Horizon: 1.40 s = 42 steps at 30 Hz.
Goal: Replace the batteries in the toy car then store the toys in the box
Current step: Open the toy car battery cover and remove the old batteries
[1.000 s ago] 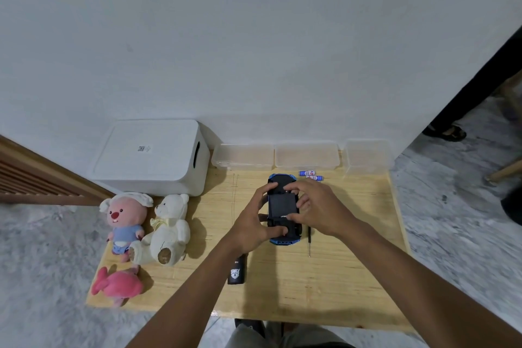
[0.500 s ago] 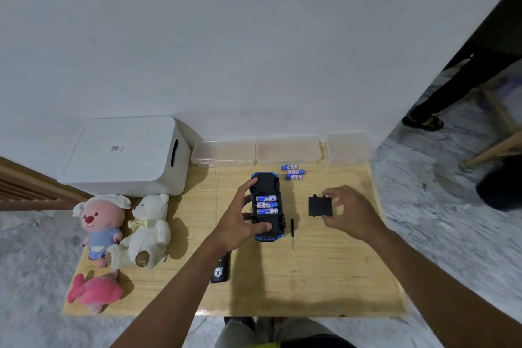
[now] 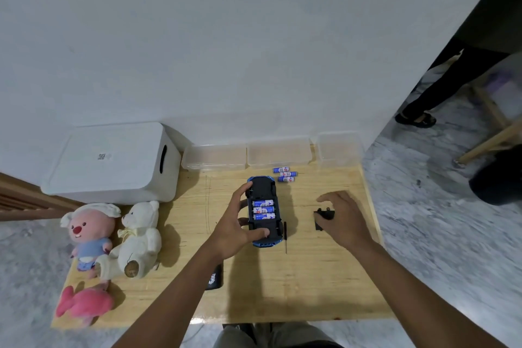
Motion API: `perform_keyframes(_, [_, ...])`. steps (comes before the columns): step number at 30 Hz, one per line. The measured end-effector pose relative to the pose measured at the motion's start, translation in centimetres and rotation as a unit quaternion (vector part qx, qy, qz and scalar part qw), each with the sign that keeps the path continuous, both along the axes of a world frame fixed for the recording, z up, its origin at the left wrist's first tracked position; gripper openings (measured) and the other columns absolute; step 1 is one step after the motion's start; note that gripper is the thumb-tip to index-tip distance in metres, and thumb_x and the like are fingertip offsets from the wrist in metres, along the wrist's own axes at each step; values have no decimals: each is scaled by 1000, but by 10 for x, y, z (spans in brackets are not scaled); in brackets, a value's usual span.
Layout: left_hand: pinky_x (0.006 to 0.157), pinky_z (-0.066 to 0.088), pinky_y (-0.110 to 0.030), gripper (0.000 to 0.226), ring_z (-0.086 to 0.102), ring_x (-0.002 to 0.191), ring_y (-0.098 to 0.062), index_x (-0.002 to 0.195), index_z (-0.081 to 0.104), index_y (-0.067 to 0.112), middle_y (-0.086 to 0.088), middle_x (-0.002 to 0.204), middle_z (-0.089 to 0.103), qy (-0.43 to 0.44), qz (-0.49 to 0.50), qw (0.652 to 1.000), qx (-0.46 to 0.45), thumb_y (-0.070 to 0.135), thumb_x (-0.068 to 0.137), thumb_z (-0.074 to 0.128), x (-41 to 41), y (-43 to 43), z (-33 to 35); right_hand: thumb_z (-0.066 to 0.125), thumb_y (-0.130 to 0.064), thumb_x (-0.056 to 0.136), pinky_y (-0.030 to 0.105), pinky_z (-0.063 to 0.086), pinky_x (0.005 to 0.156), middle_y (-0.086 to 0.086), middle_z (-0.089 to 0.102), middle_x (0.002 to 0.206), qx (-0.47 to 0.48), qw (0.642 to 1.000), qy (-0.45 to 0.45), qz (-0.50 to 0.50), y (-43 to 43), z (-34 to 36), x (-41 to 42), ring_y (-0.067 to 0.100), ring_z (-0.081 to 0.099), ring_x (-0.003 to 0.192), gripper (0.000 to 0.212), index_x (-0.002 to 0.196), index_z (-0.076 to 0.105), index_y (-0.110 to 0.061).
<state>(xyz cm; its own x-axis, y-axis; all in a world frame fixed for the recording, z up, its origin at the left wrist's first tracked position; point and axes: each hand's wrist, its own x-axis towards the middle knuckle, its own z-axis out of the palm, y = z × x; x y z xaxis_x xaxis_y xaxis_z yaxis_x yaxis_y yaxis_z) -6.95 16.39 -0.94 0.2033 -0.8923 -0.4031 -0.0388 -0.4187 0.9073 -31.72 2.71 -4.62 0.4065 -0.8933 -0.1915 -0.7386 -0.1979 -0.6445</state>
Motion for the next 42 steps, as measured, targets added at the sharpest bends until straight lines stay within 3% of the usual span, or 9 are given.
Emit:
perform_keyframes(4, [93,61,-40,108,61,122,-21,147,29,55,4,143,48,-9,1,1000,-10,4,72,89,-7,-2,6,76,-39,79,32,55,74,-16,64,92,33,997,-70,-2,14,44,61,5,63,83,10,81,68,-33])
perform_keyframes(10, [88,63,-42,108,66,113,-21,144,26,53,8,141,48,-36,28,999,-29,-1,71,86,-17,-4,11,75,-45,80,26,42,68,-13,61,98,-16,1000,-19,5,34,58,100,8,58,91,19,84,66,-28])
perform_keyframes(15, [82,60,-27,106,70,103,-12,146,27,43,15,136,51,-55,55,995,-59,-3,71,87,-24,-3,12,76,-47,79,27,45,61,-11,61,92,-39,998,-11,-53,44,61,110,11,58,83,28,89,65,-23])
perform_keyframes(20, [87,57,-22,107,67,112,-14,144,27,42,21,137,50,-82,73,990,-87,-4,69,89,-31,-2,10,75,-45,81,26,40,65,-9,62,100,-18,997,-6,-75,50,66,118,9,50,83,32,101,67,-22])
perform_keyframes(26, [94,59,-32,110,65,119,-20,147,28,41,10,146,48,-112,77,986,-97,8,66,95,-31,-4,5,76,-37,80,26,42,70,-8,62,106,58,988,-66,-125,52,67,125,11,56,90,30,105,69,-23])
perform_keyframes(30, [92,59,-29,109,68,113,-16,147,26,43,22,138,51,-115,73,987,-89,5,69,92,-27,-2,3,82,-31,76,27,47,76,-5,62,109,120,977,-102,-146,44,64,128,13,59,94,22,94,73,-24])
perform_keyframes(34, [86,58,-21,111,70,106,-8,145,23,48,24,134,52,-103,77,989,-76,-1,71,90,-21,0,5,82,-34,78,39,52,91,-4,59,118,95,975,-109,-172,46,64,130,16,60,108,14,84,70,-32])
perform_keyframes(38, [85,56,-18,110,68,106,0,150,22,38,16,140,51,-92,79,990,-66,0,72,90,-16,1,4,80,-20,82,16,54,75,-15,68,87,86,969,-193,-127,50,70,131,-6,64,80,11,88,71,-19])
perform_keyframes(42, [86,60,-26,111,69,109,-11,150,22,45,17,140,51,-83,79,992,-55,4,73,90,-10,4,4,83,-23,81,5,49,69,-11,73,88,103,964,-234,-78,46,71,133,-6,67,81,17,94,72,-19])
